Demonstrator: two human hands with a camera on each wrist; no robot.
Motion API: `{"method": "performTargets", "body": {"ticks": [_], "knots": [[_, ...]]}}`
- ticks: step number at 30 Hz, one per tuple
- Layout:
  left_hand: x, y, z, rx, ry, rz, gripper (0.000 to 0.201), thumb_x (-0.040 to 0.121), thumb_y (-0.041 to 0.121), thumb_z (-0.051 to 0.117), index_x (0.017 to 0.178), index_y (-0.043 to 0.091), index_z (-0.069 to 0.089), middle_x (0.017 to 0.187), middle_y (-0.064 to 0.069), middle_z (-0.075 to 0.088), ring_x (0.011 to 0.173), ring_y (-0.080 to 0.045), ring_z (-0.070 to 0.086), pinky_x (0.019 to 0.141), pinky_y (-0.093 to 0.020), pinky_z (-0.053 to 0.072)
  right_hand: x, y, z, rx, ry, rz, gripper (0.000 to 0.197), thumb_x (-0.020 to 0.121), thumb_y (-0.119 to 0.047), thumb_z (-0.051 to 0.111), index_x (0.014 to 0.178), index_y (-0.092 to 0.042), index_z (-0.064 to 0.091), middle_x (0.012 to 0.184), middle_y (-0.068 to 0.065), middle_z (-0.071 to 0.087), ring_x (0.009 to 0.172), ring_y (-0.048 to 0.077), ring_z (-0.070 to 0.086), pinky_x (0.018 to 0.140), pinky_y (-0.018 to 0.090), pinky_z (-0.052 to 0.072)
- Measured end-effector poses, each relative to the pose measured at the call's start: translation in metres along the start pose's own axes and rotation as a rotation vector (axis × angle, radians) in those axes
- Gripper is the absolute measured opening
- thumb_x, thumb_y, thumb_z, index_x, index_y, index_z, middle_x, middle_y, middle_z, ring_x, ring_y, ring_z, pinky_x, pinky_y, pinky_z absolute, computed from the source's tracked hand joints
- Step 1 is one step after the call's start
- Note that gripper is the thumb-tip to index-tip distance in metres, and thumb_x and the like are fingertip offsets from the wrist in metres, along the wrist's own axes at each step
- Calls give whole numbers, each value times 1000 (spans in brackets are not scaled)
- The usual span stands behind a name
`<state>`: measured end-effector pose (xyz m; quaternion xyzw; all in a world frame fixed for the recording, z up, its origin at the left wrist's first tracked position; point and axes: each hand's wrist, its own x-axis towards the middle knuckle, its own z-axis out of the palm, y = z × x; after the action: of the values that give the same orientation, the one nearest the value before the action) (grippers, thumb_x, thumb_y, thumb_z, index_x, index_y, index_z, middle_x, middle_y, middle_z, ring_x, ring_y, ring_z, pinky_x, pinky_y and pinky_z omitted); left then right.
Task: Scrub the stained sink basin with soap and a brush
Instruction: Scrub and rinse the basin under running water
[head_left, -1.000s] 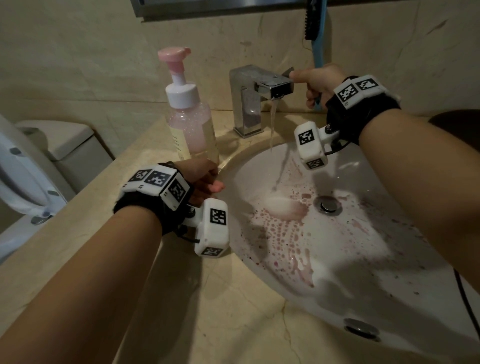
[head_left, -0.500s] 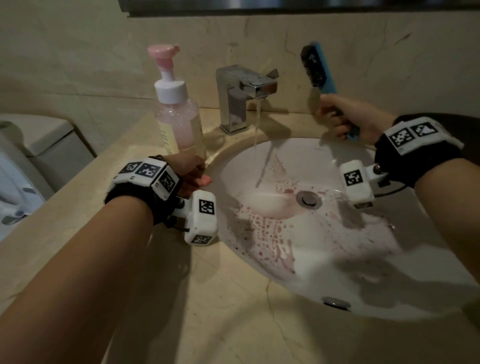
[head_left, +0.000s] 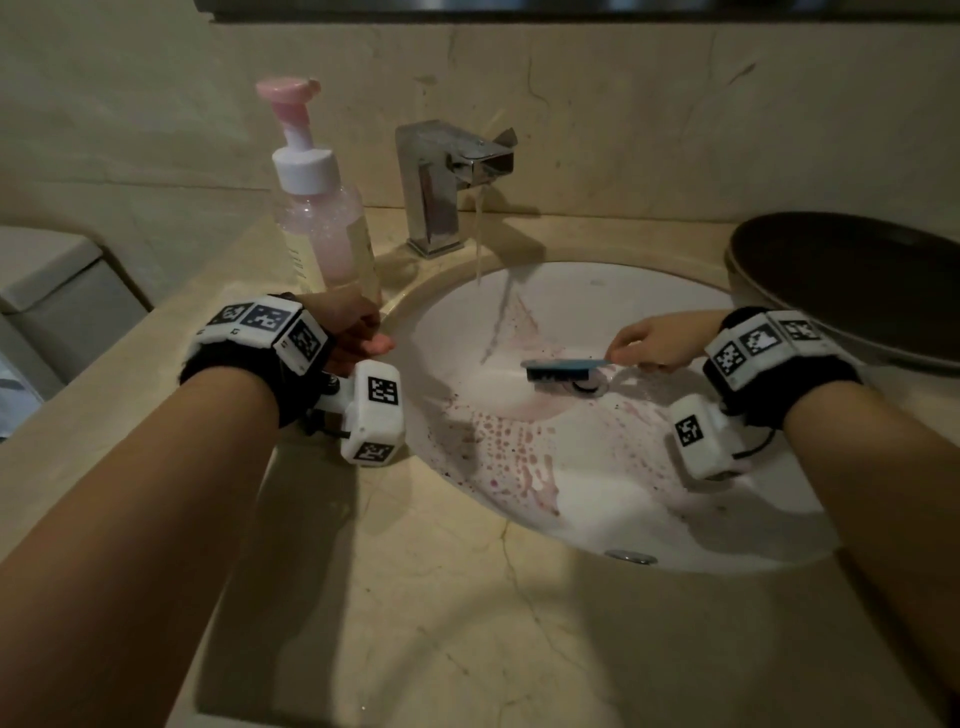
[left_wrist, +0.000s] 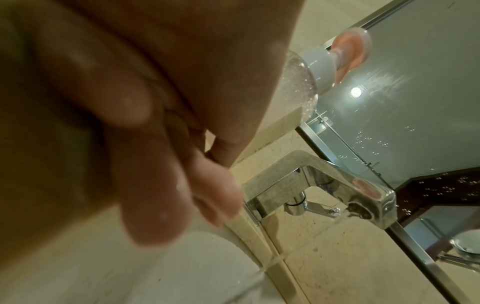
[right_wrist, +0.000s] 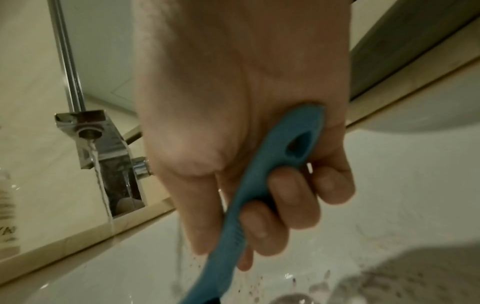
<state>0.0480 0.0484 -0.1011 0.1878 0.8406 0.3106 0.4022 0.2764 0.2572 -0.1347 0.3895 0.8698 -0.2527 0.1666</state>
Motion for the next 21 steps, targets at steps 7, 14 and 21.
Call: {"method": "performTargets", "body": {"ticks": [7, 14, 21], "knots": [[12, -3, -5, 20, -73, -28, 36, 93, 25, 30, 59, 16, 36, 33, 5, 36, 51, -11, 21, 40, -16, 21, 16, 5, 15, 59, -145, -76, 23, 95, -21, 53, 117, -15, 58, 57, -2, 49, 47, 12, 36, 47, 16, 31], [14, -4, -4, 72, -44, -36, 42, 93, 30, 31, 55, 14, 39, 38, 5, 29, 45, -11, 21, 35, -13, 19, 22, 15, 32, -5, -420, -163, 29, 84, -10, 67, 92, -37, 71, 81, 3, 65, 63, 7, 53, 62, 17, 44], [15, -4, -3, 73, -10, -46, 43, 93, 31, 34, 55, 13, 43, 43, 5, 32, 48, -10, 23, 37, -14, 20, 35, 15, 43, -22, -154, -175, 34, 86, -11, 63, 110, -34, 67, 71, -5, 65, 63, 7, 52, 69, 20, 42]]}}
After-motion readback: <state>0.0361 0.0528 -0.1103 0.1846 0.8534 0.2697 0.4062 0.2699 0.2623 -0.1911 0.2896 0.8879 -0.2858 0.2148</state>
